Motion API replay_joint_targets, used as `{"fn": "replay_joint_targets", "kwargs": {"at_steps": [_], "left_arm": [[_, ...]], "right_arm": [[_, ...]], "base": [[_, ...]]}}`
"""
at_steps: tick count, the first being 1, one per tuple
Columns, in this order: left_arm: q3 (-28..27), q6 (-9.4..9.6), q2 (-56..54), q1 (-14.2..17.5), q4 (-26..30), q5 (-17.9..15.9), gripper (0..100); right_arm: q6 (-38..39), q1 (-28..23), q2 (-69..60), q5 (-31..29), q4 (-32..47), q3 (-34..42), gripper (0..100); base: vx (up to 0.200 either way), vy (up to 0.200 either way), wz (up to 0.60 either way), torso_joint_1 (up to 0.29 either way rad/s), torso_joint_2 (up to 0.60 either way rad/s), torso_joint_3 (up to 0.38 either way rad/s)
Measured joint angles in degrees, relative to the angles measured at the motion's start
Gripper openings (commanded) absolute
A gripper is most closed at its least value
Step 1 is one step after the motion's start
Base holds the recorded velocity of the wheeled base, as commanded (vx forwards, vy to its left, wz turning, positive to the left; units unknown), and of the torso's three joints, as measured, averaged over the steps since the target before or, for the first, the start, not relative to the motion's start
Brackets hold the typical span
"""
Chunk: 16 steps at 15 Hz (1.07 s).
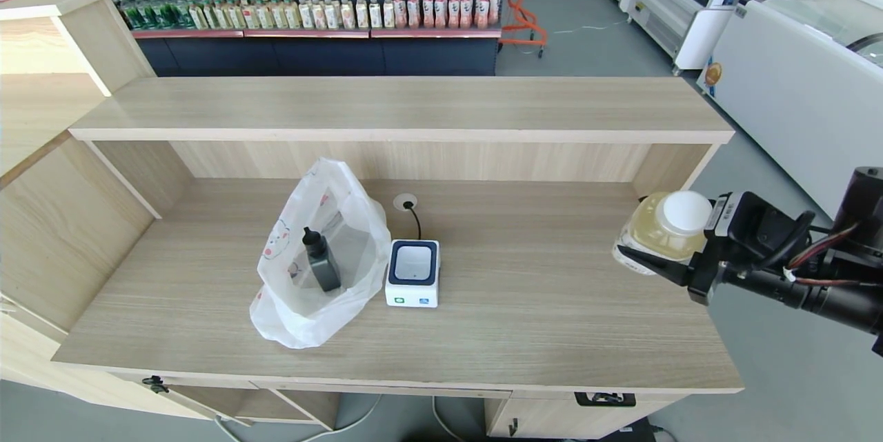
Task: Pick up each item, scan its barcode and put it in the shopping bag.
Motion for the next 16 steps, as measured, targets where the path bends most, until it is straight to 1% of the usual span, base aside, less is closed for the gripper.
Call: {"fn": "replay_joint_targets", "kwargs": {"at_steps": [3,5,10,15,16], "left_arm": [[0.0,0.06,0.0,0.0,0.0,0.0,100],[0.0,0.11,0.0,0.0,0.0,0.0,100],[0.0,0.29,0.0,0.0,0.0,-0.1,100],[0.0,0.62,0.0,0.0,0.0,-0.1,100],[0.0,0.65,0.0,0.0,0.0,-0.1,100]], "right_arm": [[2.7,0.1,0.3,0.2,-0.2,0.0,0],[4.9,0.4,0.7,1.5,-0.1,0.1,0],[5.2,0.5,4.0,3.7,-0.5,-2.4,0],[5.0,0.5,9.3,3.9,-0.5,-7.5,0],[5.0,0.6,9.9,4.0,-0.4,-7.9,0]], "base": [[0.000,0.200,0.00,0.012,0.01,0.002],[0.000,0.200,0.00,-0.002,0.00,0.007],[0.000,0.200,0.00,0.002,0.00,0.002],[0.000,0.000,0.00,0.000,0.00,0.000],[0.200,0.000,0.00,0.007,0.00,0.002]]}}
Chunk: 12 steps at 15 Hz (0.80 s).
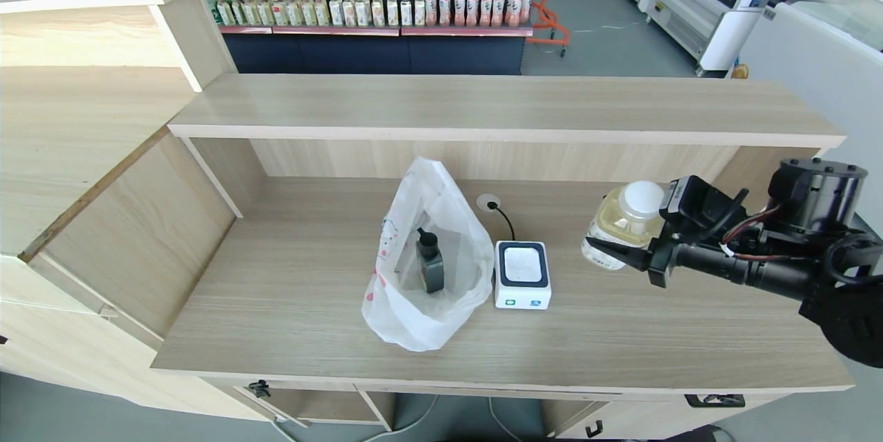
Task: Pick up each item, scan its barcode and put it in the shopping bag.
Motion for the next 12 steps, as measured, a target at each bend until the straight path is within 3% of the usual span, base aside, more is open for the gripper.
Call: {"fn": "replay_joint_targets", "kwargs": {"at_steps": [2,7,12], "left_arm": [[0.0,0.02,0.0,0.0,0.0,0.0,100],[0.0,-0.38,0.0,0.0,0.0,0.0,100],[0.0,-0.38,0.0,0.0,0.0,0.1,100]], "right_arm": [[0.1,0.0,0.9,1.1,0.0,-0.3,0],[-0.2,-0.3,2.6,3.0,-0.5,-0.2,0],[-0.4,-0.5,6.3,4.6,-7.1,0.2,0]], "base": [[0.200,0.000,0.00,0.007,0.00,0.002],[0.000,0.000,0.00,0.000,0.00,0.000],[0.000,0.000,0.00,0.000,0.00,0.000]]}}
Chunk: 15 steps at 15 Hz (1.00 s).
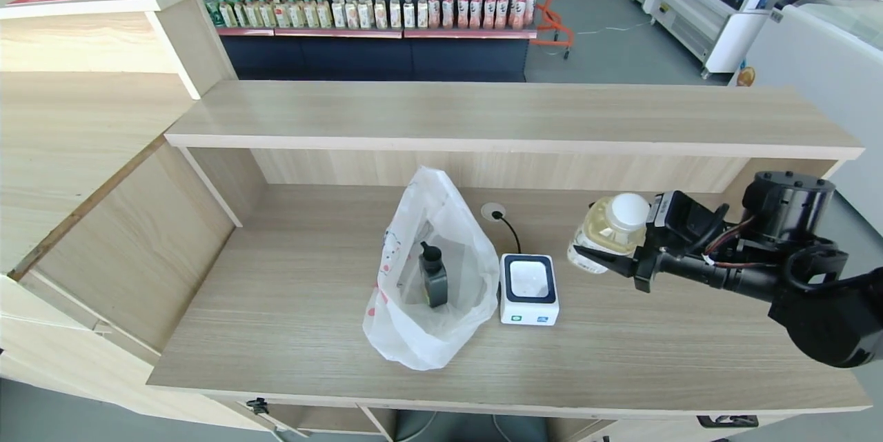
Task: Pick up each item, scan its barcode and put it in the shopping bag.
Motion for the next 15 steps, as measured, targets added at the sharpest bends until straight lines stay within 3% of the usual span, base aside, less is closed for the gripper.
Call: {"fn": "replay_joint_targets", "kwargs": {"at_steps": [7,15], "left_arm": [[0.0,-0.02,0.0,0.0,0.0,0.0,100],[0.0,-0.02,0.0,0.0,0.0,0.0,100]], "right_arm": [[-9.9,-0.5,6.1,5.4,-2.3,1.0,0],[-13.8,-0.7,13.4,8.6,-7.3,-1.8,0]], "base": [[0.000,0.000,0.00,0.000,0.00,0.000],[0.000,0.000,0.00,0.000,0.00,0.000]]}}
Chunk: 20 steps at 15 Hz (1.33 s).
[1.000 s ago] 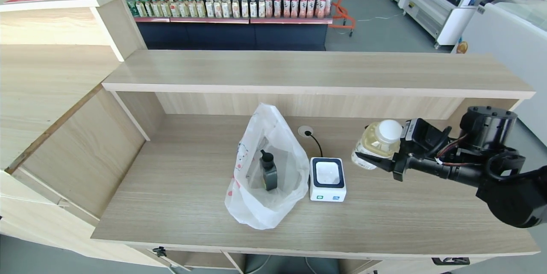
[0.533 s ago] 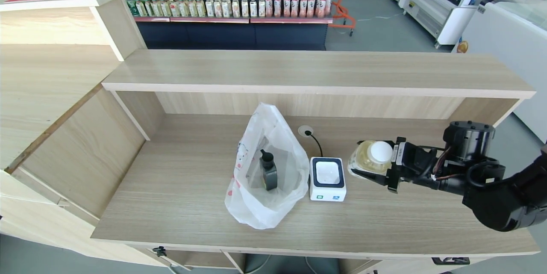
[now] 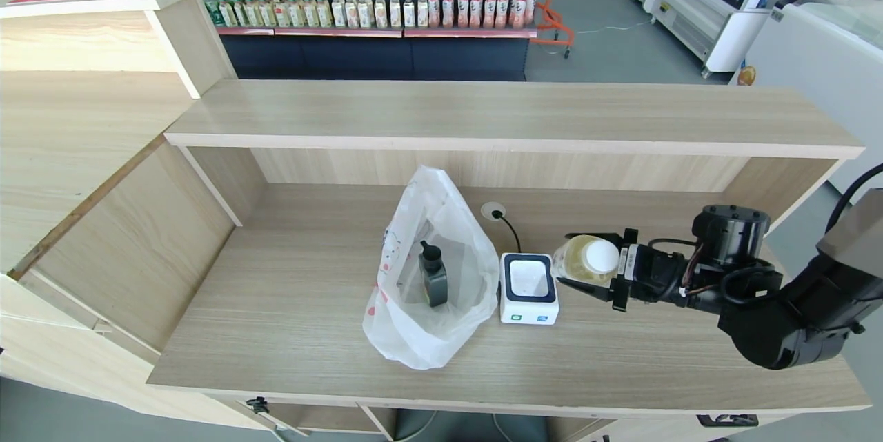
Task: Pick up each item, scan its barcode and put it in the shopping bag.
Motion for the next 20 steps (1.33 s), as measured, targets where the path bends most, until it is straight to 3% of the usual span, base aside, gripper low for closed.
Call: {"fn": "replay_joint_targets", "kwargs": {"at_steps": [20], "left_arm": [[0.0,0.00,0.0,0.0,0.0,0.0,100]], "right_arm": [[-1.0,3.7,11.4,0.9,-0.3,-14.0,0]], "base": [[0.000,0.000,0.00,0.000,0.00,0.000]]}}
